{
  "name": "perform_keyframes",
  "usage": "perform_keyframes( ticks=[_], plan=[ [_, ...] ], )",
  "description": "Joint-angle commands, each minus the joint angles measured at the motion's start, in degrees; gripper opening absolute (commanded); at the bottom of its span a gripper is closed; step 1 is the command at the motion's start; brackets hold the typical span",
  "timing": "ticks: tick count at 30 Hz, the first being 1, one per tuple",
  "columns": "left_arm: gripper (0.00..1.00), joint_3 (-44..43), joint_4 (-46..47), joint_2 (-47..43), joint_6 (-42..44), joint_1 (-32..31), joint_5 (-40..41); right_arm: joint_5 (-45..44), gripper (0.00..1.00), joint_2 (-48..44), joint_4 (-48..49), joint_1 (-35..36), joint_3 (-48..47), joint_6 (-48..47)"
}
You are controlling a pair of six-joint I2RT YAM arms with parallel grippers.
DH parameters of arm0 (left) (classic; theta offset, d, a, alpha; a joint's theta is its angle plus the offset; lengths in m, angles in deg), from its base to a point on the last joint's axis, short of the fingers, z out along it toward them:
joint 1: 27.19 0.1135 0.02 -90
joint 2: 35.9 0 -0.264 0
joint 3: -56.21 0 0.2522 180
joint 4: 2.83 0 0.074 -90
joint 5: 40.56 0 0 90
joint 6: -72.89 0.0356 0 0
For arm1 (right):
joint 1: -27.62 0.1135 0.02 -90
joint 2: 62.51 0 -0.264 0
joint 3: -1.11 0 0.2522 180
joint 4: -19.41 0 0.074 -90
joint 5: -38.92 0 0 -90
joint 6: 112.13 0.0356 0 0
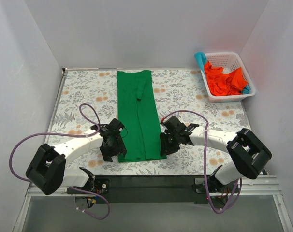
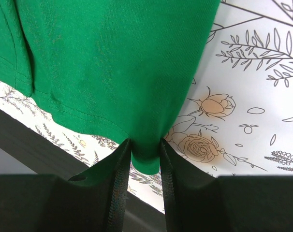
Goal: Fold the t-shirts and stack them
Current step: Fold the tshirt
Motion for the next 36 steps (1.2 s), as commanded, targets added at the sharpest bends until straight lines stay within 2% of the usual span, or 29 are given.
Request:
perform_keyframes(
  ticks=[1,11,13,15,16,17,19,26,31,36],
  plan=[
    [0.62,0.5,0.0,0.0,-1.2,-0.6,1.0,-1.0,0.37,0.5,-2.6,0.5,1.8,-0.4],
    [0.49,0.5,2.0,3.9,-1.5,-1.4,2.0,-1.0,0.36,0.8,-2.5,0.4,2.6,-1.0],
    [0.40,0.6,1.7,3.9,-2.5,-2.2,2.4,-1.1,0.35,0.3,-2.5,0.5,2.9,-0.9],
    [0.31,0.7,1.4,3.5,-2.9,-2.9,2.4,-1.0,0.27,0.0,-2.7,0.4,3.1,-0.8],
    [0.19,0.7,1.2,3.4,-3.4,-3.1,2.3,-0.7,0.24,-0.2,-2.8,0.4,3.2,-0.8],
    [0.13,0.8,0.8,3.2,-3.5,-3.6,1.9,0.3,0.14,-0.4,-3.4,0.4,3.4,-1.2],
    [0.00,0.6,0.1,2.5,-3.8,-4.3,1.3,1.4,0.01,-1.3,-4.3,0.4,3.8,-1.4],
    [0.00,-5.8,-2.2,0.3,-2.8,-5.2,-0.6,1.9,0.01,-6.4,-8.6,-1.4,1.8,-2.6],
    [0.00,-15.3,-1.5,5.0,1.3,-1.8,2.8,1.3,0.01,-2.9,-10.4,-6.4,-10.8,-7.2],
    [0.00,-22.0,3.5,10.6,6.0,7.1,4.1,1.2,0.01,5.5,-11.5,-10.1,-25.1,-11.3]
  ],
)
